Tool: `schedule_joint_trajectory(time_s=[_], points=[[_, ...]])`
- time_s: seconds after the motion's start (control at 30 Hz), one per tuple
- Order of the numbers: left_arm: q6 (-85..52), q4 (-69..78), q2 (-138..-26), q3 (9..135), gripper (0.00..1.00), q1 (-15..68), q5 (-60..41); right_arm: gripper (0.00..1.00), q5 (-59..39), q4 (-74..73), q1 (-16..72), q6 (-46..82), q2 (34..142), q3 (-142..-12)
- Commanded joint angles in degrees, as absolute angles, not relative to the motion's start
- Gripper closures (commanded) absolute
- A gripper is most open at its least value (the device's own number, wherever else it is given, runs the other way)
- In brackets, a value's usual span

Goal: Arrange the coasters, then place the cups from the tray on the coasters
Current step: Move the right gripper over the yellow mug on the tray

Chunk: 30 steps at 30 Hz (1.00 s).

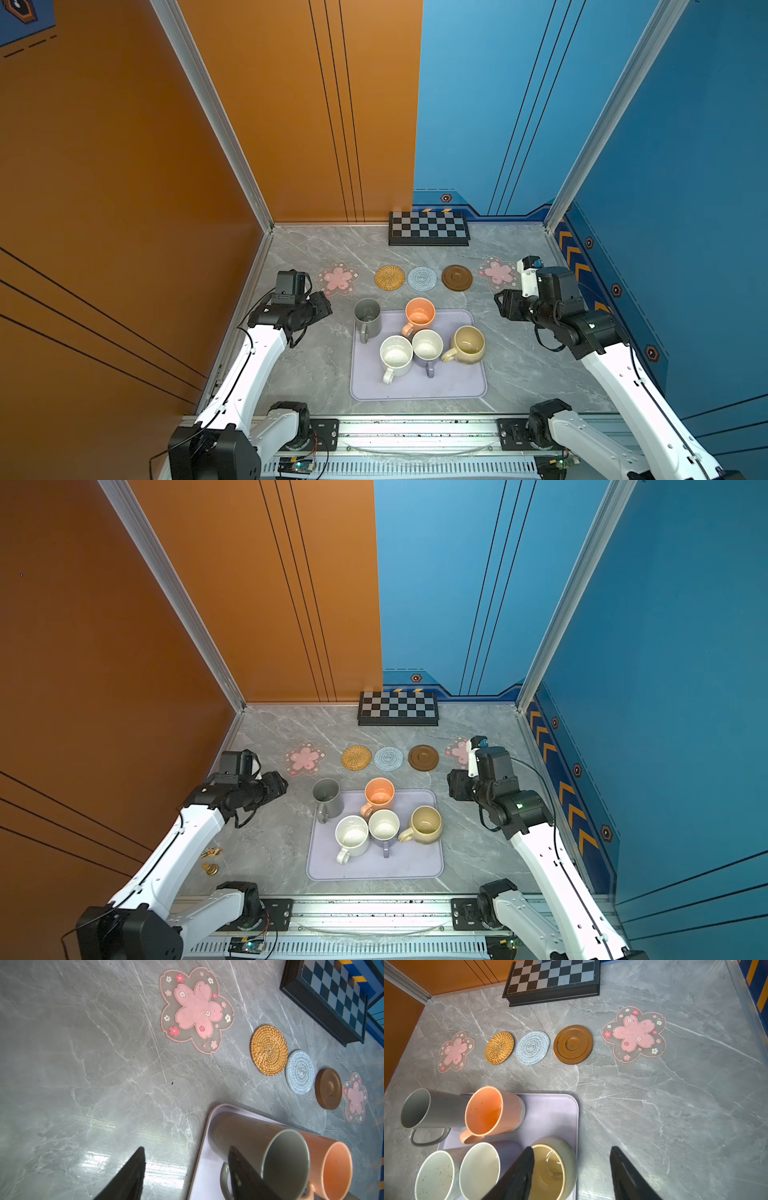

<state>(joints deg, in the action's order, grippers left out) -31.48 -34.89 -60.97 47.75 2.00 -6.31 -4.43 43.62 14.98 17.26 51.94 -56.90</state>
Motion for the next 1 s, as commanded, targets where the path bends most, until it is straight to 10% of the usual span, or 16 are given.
schedule_joint_trajectory(time_s=[0.0,0.97], points=[[-33.46,-32.48,-59.01,46.51,0.45,0.9,-9.5,0.39,-5.04,46.74,15.72,19.54,50.86,-56.43],[-30.67,-36.64,-53.42,44.27,0.43,0.86,-3.44,0.44,5.45,68.72,39.29,43.14,42.38,-56.92]])
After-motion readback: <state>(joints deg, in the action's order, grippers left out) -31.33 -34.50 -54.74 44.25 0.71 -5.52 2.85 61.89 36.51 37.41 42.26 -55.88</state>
